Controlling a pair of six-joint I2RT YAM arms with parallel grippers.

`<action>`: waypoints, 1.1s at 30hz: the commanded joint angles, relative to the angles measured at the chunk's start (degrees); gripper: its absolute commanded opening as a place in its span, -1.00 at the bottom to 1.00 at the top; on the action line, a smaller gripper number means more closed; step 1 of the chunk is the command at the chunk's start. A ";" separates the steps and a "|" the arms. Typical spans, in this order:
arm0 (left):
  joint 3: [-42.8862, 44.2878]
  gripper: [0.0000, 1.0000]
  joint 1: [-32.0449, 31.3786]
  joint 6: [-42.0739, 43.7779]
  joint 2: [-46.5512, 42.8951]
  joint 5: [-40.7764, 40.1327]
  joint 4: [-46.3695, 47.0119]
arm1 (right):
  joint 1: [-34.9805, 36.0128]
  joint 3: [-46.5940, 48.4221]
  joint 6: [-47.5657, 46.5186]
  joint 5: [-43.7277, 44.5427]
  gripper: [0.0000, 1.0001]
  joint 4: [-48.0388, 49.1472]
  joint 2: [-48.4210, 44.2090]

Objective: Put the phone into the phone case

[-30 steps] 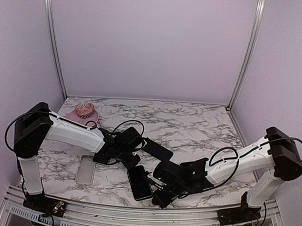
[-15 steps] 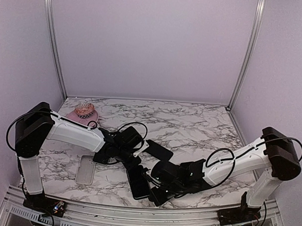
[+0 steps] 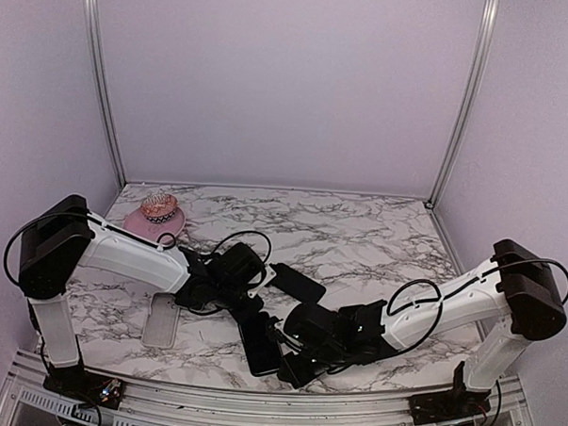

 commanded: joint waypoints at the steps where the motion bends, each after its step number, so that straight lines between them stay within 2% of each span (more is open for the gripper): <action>1: -1.52 -0.73 -2.91 -1.90 0.50 3.52 -11.99 | -1.52 -0.45 0.34 6.29 -0.70 1.10 -0.03; 6: -0.32 -0.59 0.87 -0.26 -5.83 -5.01 -13.49 | -1.49 -2.19 0.34 1.61 -0.56 -2.09 -2.73; 10: 0.87 -0.40 0.91 1.58 -9.21 -5.28 -14.24 | -1.53 -4.09 -1.00 -2.36 -0.34 -5.61 -6.25; 12: 0.94 -0.39 0.91 0.80 -10.53 -5.52 -15.09 | -2.32 -3.33 -2.82 -2.87 -0.18 -8.01 -8.56; 14: -0.26 -0.40 0.87 -0.60 -12.45 -4.64 -15.44 | -5.17 -1.76 -4.68 -3.23 -0.12 -8.61 -9.51; 19: -5.64 -0.47 -1.40 -4.65 -16.54 -3.15 -15.26 | -10.38 1.07 -7.85 -5.08 -0.27 -3.84 -6.87; 26: -11.42 -0.52 -3.87 -8.35 -16.05 0.03 -11.71 | -10.06 2.92 -9.87 -9.66 -0.44 0.30 -1.03; 33: -11.96 -0.52 -4.69 -8.96 -13.88 1.75 -8.83 | -7.52 2.56 -9.12 -6.57 -0.53 -0.48 2.41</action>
